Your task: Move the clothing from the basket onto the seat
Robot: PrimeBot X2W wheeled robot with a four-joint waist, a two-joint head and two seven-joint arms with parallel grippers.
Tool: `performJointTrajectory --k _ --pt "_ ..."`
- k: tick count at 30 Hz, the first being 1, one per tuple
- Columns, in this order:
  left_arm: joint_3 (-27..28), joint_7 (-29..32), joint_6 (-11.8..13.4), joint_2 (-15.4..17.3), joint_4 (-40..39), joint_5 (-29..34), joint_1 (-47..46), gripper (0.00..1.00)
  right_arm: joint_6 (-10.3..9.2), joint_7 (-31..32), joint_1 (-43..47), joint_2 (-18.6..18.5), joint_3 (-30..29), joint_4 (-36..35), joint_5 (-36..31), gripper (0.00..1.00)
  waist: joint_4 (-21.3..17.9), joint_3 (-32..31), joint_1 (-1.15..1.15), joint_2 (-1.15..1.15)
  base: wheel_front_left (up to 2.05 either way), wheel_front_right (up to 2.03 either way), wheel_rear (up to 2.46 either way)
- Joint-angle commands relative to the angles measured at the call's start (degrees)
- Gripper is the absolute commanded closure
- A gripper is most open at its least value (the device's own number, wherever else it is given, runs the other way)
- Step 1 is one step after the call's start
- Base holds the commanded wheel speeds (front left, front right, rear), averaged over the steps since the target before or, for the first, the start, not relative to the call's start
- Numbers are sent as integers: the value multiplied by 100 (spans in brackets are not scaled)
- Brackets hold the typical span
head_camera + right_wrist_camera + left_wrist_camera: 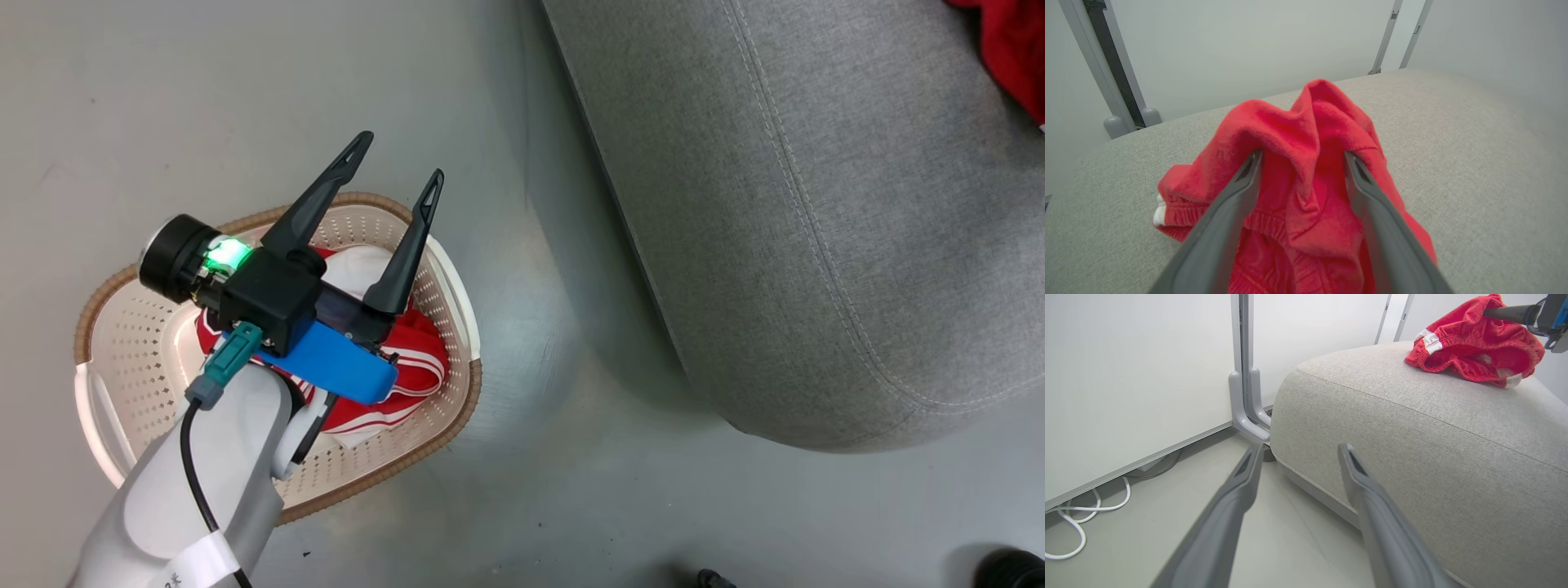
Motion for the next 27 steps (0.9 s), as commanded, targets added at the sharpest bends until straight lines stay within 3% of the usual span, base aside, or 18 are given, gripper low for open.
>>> performJointTrajectory --k 1,13,27 --pt "35 -15 -10 -26 17 14 30 0 1 -26 -16 0 -4 -26 -64 0 10 -29 0 0 0 0 0" --pt "122 -15 -10 -369 150 -97 308 0 1 -27 510 -88 514 -285 -173 0 234 -651 0 0 0 0 0" --pt "523 -15 -10 -916 481 -256 1316 0 1 80 2164 -53 1401 -1308 192 0 885 -2323 0 0 0 0 0"
